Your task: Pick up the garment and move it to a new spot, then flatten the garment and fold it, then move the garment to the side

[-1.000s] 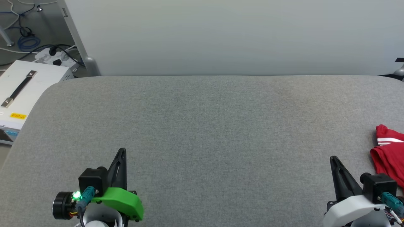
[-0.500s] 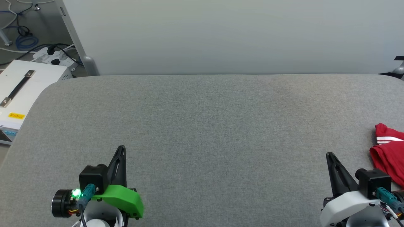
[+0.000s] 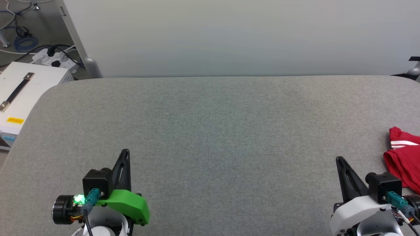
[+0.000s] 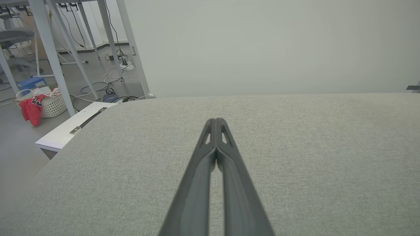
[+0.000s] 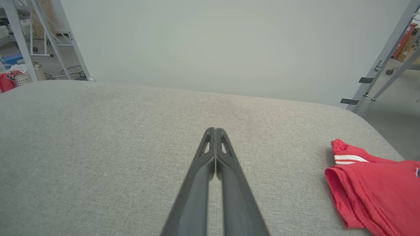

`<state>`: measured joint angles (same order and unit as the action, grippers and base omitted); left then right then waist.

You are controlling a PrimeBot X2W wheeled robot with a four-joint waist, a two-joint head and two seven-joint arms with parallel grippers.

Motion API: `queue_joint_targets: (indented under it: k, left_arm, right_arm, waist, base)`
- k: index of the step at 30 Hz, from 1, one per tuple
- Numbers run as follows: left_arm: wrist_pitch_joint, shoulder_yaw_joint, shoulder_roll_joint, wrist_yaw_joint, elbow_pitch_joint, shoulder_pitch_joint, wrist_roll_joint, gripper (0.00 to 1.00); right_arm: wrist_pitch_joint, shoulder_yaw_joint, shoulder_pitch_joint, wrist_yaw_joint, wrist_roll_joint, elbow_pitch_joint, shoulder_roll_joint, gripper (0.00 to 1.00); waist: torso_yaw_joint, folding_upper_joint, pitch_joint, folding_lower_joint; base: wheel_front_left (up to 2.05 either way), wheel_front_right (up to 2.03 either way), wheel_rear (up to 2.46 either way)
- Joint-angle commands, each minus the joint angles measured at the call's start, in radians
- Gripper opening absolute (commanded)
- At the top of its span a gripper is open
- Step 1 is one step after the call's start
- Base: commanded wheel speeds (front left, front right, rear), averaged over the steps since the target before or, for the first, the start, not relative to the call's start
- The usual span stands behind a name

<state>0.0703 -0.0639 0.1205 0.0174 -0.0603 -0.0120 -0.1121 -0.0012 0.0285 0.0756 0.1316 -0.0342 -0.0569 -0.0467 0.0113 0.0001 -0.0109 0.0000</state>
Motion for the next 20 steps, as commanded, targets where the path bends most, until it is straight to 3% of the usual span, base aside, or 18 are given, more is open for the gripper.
queue_joint_targets:
  k: [1, 20]
  left_arm:
    - [-0.004, 0.006, -0.012, -0.005, 0.007, 0.009, 0.014, 0.00]
    - [-0.051, 0.047, -0.053, -0.014, 0.044, 0.011, 0.083, 0.00]
  right_arm:
    - [0.001, -0.004, -0.022, -0.001, 0.008, 0.007, -0.003, 0.00]
    - [0.001, -0.021, -0.060, -0.001, 0.026, 0.042, -0.003, 0.00]
  waist:
    - [-0.001, -0.0001, 0.001, 0.0000]
    - [-0.008, -0.0001, 0.008, 0.0000]
  base:
    - [0.00, 0.00, 0.00]
    - [0.00, 0.00, 0.00]
